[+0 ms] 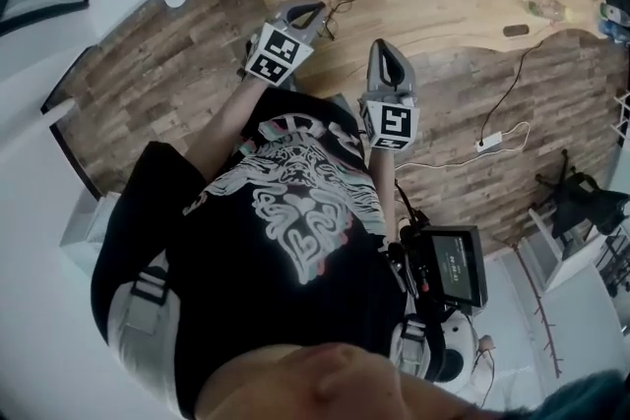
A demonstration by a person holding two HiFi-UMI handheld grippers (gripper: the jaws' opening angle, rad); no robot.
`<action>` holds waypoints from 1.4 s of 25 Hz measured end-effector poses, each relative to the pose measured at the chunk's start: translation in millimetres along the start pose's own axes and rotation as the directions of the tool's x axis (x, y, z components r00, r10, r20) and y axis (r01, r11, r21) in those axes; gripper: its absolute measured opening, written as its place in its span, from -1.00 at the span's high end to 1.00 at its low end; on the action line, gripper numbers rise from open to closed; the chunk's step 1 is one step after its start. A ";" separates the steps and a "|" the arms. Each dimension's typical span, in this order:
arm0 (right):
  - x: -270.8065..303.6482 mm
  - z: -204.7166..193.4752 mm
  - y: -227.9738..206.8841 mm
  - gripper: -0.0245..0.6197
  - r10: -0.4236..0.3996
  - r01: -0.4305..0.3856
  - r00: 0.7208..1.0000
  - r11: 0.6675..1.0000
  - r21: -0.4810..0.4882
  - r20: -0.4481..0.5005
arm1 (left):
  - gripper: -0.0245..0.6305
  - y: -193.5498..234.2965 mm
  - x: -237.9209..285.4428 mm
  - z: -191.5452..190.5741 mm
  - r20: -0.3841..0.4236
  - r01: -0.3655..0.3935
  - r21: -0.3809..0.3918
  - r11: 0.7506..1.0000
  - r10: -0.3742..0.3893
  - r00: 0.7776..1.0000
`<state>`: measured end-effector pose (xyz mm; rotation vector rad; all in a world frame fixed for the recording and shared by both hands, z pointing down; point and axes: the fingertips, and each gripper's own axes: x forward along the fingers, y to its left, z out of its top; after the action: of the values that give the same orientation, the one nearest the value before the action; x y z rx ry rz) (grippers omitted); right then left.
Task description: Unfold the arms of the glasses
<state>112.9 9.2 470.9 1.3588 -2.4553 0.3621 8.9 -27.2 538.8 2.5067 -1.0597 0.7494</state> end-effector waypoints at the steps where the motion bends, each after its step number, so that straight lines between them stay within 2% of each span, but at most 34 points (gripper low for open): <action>1: 1.3 -1.2 -1.2 0.93 0.013 -0.013 1.000 1.000 -0.001 -0.002 | 0.96 -1.1 2.4 -0.5 -0.007 -0.007 0.004 1.000 0.007 1.000; 7: 12.2 -0.3 -4.5 0.93 0.055 -0.055 0.998 0.998 -0.007 -0.008 | 0.96 -5.2 14.6 -24.3 -0.086 -0.025 -0.037 0.999 0.021 0.996; 10: 29.0 -9.6 -10.8 0.93 0.059 -0.059 0.998 0.998 -0.011 -0.034 | 0.96 -0.6 29.0 -26.9 -0.087 -0.002 -0.050 0.999 -0.002 0.996; 14: 61.9 -37.0 -20.1 0.93 0.061 -0.063 0.993 0.998 -0.021 -0.101 | 0.96 11.1 55.9 -51.5 -0.132 0.021 -0.078 0.997 -0.031 0.991; 18: 64.3 -52.9 -19.5 0.93 0.056 -0.058 0.990 0.998 -0.017 -0.130 | 0.93 7.2 61.5 -59.4 -0.153 0.054 -0.072 0.996 -0.064 0.986; 21: 63.0 -61.4 -17.8 0.93 0.059 -0.060 0.986 0.998 -0.005 -0.154 | 0.80 0.6 64.9 -63.5 -0.190 0.091 -0.076 0.993 -0.104 0.976; 25: 62.2 -67.4 -14.0 0.93 0.064 -0.065 0.982 0.998 0.001 -0.176 | 0.80 -8.3 66.2 -68.1 -0.236 0.115 -0.058 0.992 -0.125 0.964; 30: 62.7 -68.3 -4.3 0.92 0.085 -0.084 0.978 0.996 0.017 -0.189 | 0.80 -11.8 68.8 -69.4 -0.273 0.128 -0.072 0.989 -0.143 0.951; 35: 67.2 -75.9 -1.9 0.93 0.093 -0.093 0.975 0.996 0.009 -0.200 | 0.80 -12.5 76.7 -72.9 -0.342 0.150 -0.085 0.985 -0.171 0.924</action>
<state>91.9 -16.1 566.8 1.1488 -2.3553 0.4960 38.2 -27.8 641.2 2.2644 -0.7314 1.0480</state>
